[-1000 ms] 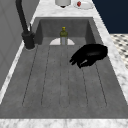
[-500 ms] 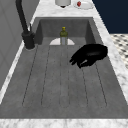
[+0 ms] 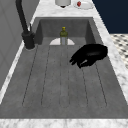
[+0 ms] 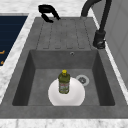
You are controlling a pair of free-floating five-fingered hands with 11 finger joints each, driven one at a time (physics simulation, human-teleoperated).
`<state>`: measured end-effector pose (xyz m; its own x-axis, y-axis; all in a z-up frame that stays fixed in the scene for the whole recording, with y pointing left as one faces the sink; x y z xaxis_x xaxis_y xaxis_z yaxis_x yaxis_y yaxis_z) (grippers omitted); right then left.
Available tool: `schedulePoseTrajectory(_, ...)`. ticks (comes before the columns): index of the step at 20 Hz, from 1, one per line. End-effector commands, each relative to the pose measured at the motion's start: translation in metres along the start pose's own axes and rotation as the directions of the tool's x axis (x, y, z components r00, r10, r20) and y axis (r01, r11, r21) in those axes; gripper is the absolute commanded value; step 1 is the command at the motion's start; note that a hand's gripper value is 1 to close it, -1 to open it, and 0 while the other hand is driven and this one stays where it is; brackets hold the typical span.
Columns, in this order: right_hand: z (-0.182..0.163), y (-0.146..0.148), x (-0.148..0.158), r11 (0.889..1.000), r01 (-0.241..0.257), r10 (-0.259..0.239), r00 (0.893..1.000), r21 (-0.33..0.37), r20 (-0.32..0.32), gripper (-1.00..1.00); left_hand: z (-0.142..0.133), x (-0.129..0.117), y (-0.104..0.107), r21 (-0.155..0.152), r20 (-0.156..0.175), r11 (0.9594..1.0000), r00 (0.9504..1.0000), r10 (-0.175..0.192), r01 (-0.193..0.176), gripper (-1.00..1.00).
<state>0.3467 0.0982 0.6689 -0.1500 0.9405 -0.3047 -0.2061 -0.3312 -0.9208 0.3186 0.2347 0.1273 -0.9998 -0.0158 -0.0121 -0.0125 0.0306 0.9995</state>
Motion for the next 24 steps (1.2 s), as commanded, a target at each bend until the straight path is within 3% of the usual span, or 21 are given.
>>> schedulePoseTrajectory(1, 0.03, 0.006, 0.005, 1.0, -0.005, 0.005, 1.0, -0.015, -0.006, 1.0, 0.0, 0.0, 0.0, 0.0, 0.0, 1.0, 1.0, 0.0, 0.0, 0.0)
schedulePoseTrajectory(14, 0.125, 0.055, 0.031, 1.0, -0.025, 0.024, 1.0, -0.01, -0.009, 1.0, 0.0, 0.0, 0.0, 0.0, 0.0, 1.0, 1.0, 0.0, 0.0, 0.0)
schedulePoseTrajectory(24, 0.194, 0.114, 0.007, 1.0, 0.002, -0.002, 1.0, -0.015, 0.006, 1.0, 0.0, 0.0, 0.0, 0.0, 0.0, 1.0, 1.0, 0.0, 0.0, 0.0)
